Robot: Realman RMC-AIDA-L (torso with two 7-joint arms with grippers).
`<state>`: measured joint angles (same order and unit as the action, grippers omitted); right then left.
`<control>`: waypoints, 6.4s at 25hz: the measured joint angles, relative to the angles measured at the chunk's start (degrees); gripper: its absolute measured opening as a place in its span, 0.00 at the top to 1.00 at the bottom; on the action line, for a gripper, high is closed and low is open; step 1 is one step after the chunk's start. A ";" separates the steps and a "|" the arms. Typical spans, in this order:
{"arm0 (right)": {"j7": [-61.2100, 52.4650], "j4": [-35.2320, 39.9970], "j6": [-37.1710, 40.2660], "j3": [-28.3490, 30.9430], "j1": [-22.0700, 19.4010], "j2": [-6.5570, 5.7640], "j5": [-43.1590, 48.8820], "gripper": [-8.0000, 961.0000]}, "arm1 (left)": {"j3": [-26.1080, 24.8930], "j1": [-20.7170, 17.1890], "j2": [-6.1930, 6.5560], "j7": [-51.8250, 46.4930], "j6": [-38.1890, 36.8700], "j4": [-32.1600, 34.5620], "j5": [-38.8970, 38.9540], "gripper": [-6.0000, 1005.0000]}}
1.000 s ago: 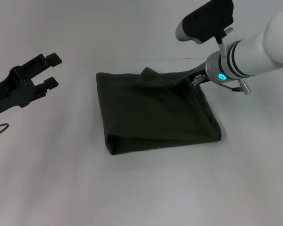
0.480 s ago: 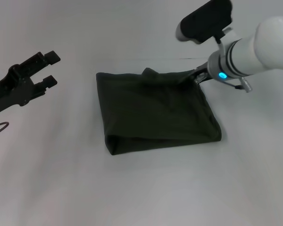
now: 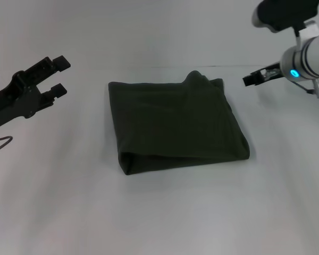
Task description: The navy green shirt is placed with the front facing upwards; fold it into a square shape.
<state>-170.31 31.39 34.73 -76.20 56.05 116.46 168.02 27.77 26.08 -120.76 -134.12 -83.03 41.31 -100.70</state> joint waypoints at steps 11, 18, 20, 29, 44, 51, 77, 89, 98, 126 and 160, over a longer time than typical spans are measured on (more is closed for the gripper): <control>13.04 10.02 19.86 15.45 -5.11 -0.49 -8.64 0.17 | 0.48 -0.16 0.02 0.00 -0.34 -0.19 -0.07 0.08; 25.71 11.48 41.92 28.35 -9.70 -2.69 -27.28 0.17 | 0.54 -0.25 0.26 1.03 -0.41 -0.18 -0.40 0.08; 26.36 11.19 43.81 28.98 -11.00 -3.00 -30.56 0.17 | 0.54 -0.07 0.26 1.29 -0.40 -0.19 -0.44 0.08; 28.15 6.35 41.86 28.70 -11.00 -2.42 -32.57 0.17 | 0.68 0.90 0.30 1.32 -0.37 -0.79 -0.56 0.08; 27.59 4.08 38.66 28.14 -9.95 -1.96 -31.83 0.56 | 0.71 0.90 0.08 1.35 -0.38 -0.95 -0.41 0.08; 28.08 2.95 38.34 27.42 -10.05 -2.18 -31.83 0.72 | 0.71 0.97 0.09 1.58 -0.38 -1.31 -0.25 0.08; 25.39 8.75 39.34 27.80 -14.01 -3.28 -32.13 0.98 | 0.37 0.85 0.09 1.58 -1.09 -1.41 -0.10 0.08; 23.43 8.04 33.78 27.27 -13.13 -2.84 -27.84 0.97 | 0.53 1.09 0.05 1.58 -1.09 -1.41 -0.11 0.08; 20.36 10.09 33.12 31.57 -14.01 -5.06 -25.32 0.70 | 2.10 0.87 0.25 1.04 -3.00 -1.11 -2.27 0.08; 22.87 10.18 52.84 46.51 -16.03 -13.11 -39.80 0.54 | 13.61 6.56 -1.92 -13.69 10.38 -11.94 -15.50 0.08; 22.87 10.20 52.90 47.29 -16.76 -13.37 -39.88 0.54 | 13.73 10.66 -1.96 -14.58 16.75 -17.60 -17.47 0.15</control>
<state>-147.44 41.59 87.63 -28.91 39.29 103.09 128.14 41.49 36.75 -122.72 -148.70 -66.28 23.71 -118.17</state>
